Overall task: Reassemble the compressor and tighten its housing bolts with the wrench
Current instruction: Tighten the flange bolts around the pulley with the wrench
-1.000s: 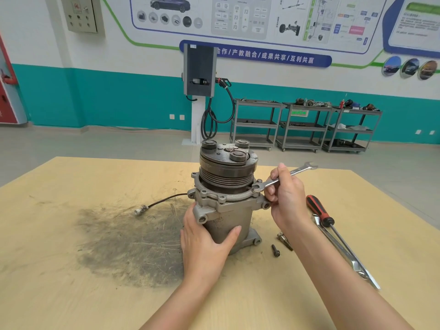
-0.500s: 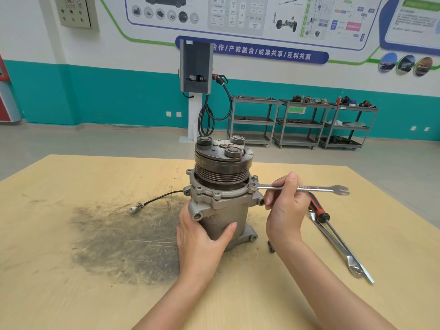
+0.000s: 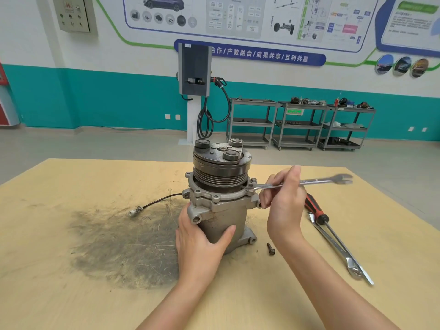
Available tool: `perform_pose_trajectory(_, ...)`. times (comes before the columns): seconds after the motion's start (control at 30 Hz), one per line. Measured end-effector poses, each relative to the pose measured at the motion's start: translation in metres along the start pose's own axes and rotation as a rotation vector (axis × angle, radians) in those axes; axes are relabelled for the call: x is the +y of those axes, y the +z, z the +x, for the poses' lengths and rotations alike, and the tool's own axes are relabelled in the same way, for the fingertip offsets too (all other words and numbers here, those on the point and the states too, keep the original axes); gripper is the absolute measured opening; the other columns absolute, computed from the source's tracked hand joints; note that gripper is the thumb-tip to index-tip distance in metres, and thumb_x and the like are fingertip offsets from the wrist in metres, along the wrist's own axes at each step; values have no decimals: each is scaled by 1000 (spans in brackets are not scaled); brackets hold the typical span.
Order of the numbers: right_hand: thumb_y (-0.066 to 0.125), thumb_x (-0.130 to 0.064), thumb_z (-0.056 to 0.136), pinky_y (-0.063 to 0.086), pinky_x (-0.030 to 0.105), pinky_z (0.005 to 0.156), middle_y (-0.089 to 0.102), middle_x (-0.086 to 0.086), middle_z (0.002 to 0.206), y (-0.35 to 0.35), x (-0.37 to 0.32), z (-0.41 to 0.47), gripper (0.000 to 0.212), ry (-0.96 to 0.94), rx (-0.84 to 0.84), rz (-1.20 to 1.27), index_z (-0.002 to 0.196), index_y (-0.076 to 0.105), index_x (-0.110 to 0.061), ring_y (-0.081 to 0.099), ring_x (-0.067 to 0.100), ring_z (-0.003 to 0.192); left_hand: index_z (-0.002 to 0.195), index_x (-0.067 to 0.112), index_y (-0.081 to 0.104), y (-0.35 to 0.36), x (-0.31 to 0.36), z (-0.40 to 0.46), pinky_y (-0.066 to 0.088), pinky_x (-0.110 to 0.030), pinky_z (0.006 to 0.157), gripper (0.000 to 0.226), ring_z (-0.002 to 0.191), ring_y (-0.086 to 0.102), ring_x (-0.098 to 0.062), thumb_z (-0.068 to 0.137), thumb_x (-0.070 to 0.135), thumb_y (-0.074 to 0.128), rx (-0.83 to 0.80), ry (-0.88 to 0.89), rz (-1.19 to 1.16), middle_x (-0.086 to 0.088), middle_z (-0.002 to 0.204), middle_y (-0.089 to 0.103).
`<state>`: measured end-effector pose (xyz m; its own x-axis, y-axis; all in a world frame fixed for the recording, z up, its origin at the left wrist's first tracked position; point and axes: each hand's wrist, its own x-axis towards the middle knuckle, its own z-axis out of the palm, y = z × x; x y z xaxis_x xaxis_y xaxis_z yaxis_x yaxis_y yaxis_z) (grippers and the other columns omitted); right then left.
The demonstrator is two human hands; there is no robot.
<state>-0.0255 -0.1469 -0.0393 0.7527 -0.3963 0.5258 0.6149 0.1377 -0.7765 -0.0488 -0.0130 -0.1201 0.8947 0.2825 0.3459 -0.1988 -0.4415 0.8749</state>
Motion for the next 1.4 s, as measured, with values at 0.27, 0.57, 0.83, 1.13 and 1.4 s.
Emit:
perform_pose_trajectory(0.27, 25, -47, 102, 36, 24, 37, 40, -1, 41, -1, -3, 11, 55, 10, -117, -19, 57, 53, -31, 38, 14, 35, 147, 16, 31, 0, -1, 1, 32, -50, 115, 103, 138, 37, -23, 64, 63, 70, -8, -4, 7, 0, 145, 37)
perform_pose_trajectory(0.57, 26, -48, 105, 20, 19, 31, 29, -2, 41, -2, -10, 38, 54, 409, -56, 82, 66, 41, -14, 23, 9, 33, 147, 18, 31, -1, 0, 0, 31, -50, 115, 101, 139, 36, -21, 65, 64, 69, -14, -5, -3, 1, 145, 37)
perform_pose_trajectory(0.83, 34, -43, 104, 16, 19, 33, 33, -2, 42, -3, 0, 50, 45, 544, -250, 38, 74, 46, -12, 23, 8, 31, 146, 18, 32, -2, 0, -1, 32, -49, 115, 100, 137, 37, -21, 65, 63, 69, -13, -2, -5, 1, 144, 37)
perform_pose_trajectory(1.13, 46, -40, 100, 18, 18, 35, 34, -4, 38, -5, 3, 59, 39, 600, -352, -26, 74, 50, -13, 25, 6, 28, 146, 15, 32, -2, 1, -1, 31, -49, 115, 100, 138, 36, -22, 65, 59, 72, -6, 2, -5, -1, 145, 38)
perform_pose_trajectory(1.4, 41, -36, 104, 23, 20, 35, 34, -4, 38, -9, 11, 25, 42, 287, 11, 6, 70, 48, -12, 29, 9, 32, 147, 15, 31, 0, 0, 0, 32, -50, 115, 103, 139, 37, -23, 64, 62, 71, -6, -2, -7, -1, 145, 37)
